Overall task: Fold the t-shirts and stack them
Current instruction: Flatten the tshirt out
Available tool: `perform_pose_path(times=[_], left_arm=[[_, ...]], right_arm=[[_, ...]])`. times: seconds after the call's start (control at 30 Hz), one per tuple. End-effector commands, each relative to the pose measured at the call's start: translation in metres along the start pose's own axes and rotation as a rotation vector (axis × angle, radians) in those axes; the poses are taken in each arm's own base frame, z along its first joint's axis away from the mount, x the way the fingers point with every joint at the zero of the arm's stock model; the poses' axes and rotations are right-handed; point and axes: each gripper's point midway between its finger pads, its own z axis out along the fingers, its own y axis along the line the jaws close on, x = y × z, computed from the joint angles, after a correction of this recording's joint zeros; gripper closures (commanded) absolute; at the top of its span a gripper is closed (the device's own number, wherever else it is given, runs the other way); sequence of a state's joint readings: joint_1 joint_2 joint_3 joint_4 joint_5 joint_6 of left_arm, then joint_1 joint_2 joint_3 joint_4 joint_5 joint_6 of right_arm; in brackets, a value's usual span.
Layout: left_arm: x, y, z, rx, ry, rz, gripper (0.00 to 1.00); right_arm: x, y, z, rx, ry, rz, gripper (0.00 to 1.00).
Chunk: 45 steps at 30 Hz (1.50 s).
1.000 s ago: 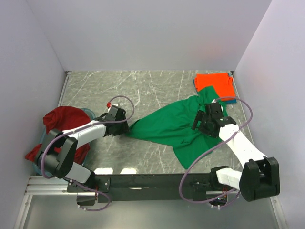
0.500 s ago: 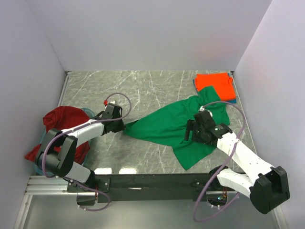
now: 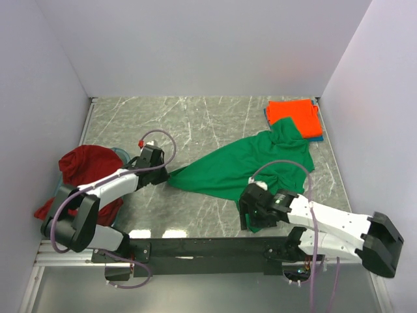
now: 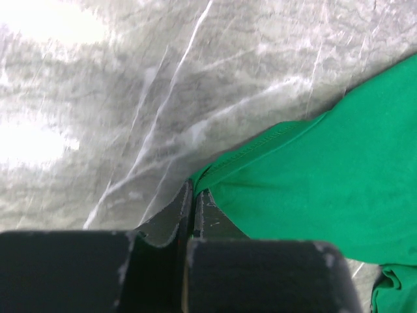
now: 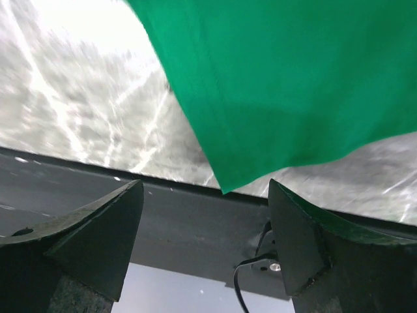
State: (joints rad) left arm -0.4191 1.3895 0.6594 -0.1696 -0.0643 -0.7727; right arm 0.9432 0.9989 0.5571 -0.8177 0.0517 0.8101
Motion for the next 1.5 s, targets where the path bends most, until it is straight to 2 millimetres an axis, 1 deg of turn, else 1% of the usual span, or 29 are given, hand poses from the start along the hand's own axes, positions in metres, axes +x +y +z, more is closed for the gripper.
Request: perform_pose_path(times=[0.0,0.23,0.27,0.3,0.43,0.5,0.53,0.6,0.63,0.7,0.8,0.83,0.87,0.93,1.0,1.03,1.07,1.1,1.13,1.17,1.2,1.23,1.27,1.3,1.33,1.37,1.4,1.43,1.47], left_arm=[[-0.002,-0.002,-0.010,0.025,-0.023,-0.037,0.99],[-0.003,-0.004,-0.020,0.052,-0.046,-0.058,0.99],[-0.002,-0.003,-0.020,0.053,-0.044,-0.059,0.99],[-0.002,-0.003,-0.020,0.054,-0.041,-0.059,0.99],[0.000,-0.003,-0.018,0.048,-0.033,-0.062,0.99],[0.000,-0.003,-0.018,0.052,-0.034,-0.063,0.99],[-0.001,-0.004,-0.019,0.057,-0.035,-0.065,0.99],[-0.002,-0.005,-0.020,0.059,-0.039,-0.067,0.99],[-0.002,-0.006,-0.021,0.065,-0.038,-0.065,0.99],[-0.005,-0.009,-0.024,0.075,-0.045,-0.067,0.99],[-0.013,-0.018,-0.029,0.101,-0.060,-0.067,0.99],[-0.016,-0.021,-0.031,0.108,-0.069,-0.067,0.99],[-0.025,-0.027,-0.034,0.118,-0.088,-0.069,0.99],[-0.035,-0.032,-0.036,0.115,-0.104,-0.074,0.99],[-0.059,-0.045,-0.041,0.130,-0.151,-0.090,0.99],[-0.067,-0.048,-0.044,0.138,-0.160,-0.098,0.99],[-0.088,-0.062,-0.053,0.172,-0.196,-0.106,0.99],[-0.101,-0.065,-0.057,0.176,-0.218,-0.128,0.99],[-0.113,-0.070,-0.064,0.178,-0.244,-0.137,0.99],[-0.134,-0.083,-0.081,0.197,-0.285,-0.142,0.99],[-0.147,-0.088,-0.092,0.199,-0.320,-0.149,0.99],[-0.158,-0.095,-0.103,0.218,-0.349,-0.150,0.99],[-0.175,-0.107,-0.124,0.250,-0.392,-0.152,0.99],[-0.183,-0.112,-0.138,0.267,-0.422,-0.157,0.99],[-0.193,-0.113,-0.150,0.265,-0.458,-0.168,0.99],[-0.208,-0.121,-0.170,0.286,-0.502,-0.173,0.99],[-0.213,-0.122,-0.185,0.289,-0.526,-0.172,0.99],[-0.219,-0.122,-0.197,0.288,-0.552,-0.179,0.99],[-0.233,-0.124,-0.220,0.298,-0.612,-0.195,0.99]], right_arm=[[0.008,0.001,0.009,0.064,0.019,0.005,0.18],[0.002,-0.010,0.021,0.168,-0.004,0.001,0.25],[0.001,-0.011,0.021,0.176,-0.012,0.001,0.27],[0.001,-0.011,0.022,0.174,-0.015,0.003,0.33],[0.004,-0.014,0.027,0.178,-0.012,0.014,0.42],[0.006,-0.015,0.029,0.182,-0.005,0.018,0.53],[0.007,-0.017,0.030,0.193,-0.002,0.022,0.63],[0.007,-0.020,0.029,0.210,-0.007,0.033,0.88],[0.004,-0.022,0.026,0.224,-0.017,0.040,0.91],[-0.002,-0.024,0.018,0.235,-0.047,0.052,1.00],[-0.025,-0.020,-0.003,0.221,-0.144,0.075,1.00],[-0.038,-0.015,-0.012,0.201,-0.180,0.076,1.00],[-0.052,-0.022,-0.018,0.214,-0.217,0.115,1.00],[-0.079,-0.023,-0.040,0.185,-0.291,0.132,1.00],[-0.113,-0.041,-0.061,0.214,-0.399,0.224,1.00],[-0.139,-0.042,-0.087,0.191,-0.495,0.244,1.00],[-0.155,-0.047,-0.104,0.198,-0.559,0.272,1.00],[-0.171,-0.054,-0.121,0.210,-0.621,0.299,1.00],[-0.196,-0.063,-0.156,0.203,-0.721,0.339,1.00],[-0.208,-0.068,-0.175,0.202,-0.770,0.356,1.00],[-0.219,-0.072,-0.193,0.201,-0.820,0.375,1.00],[-0.232,-0.079,-0.227,0.200,-0.897,0.397,1.00],[-0.237,-0.083,-0.243,0.207,-0.935,0.413,1.00],[-0.242,-0.087,-0.259,0.217,-0.976,0.425,1.00],[-0.247,-0.087,-0.287,0.203,-1.036,0.419,1.00],[-0.249,-0.092,-0.302,0.211,-1.069,0.433,1.00],[-0.251,-0.092,-0.317,0.205,-1.102,0.431,1.00],[-0.252,-0.092,-0.344,0.202,-1.160,0.419,1.00],[-0.253,-0.094,-0.359,0.203,-1.195,0.424,1.00]])
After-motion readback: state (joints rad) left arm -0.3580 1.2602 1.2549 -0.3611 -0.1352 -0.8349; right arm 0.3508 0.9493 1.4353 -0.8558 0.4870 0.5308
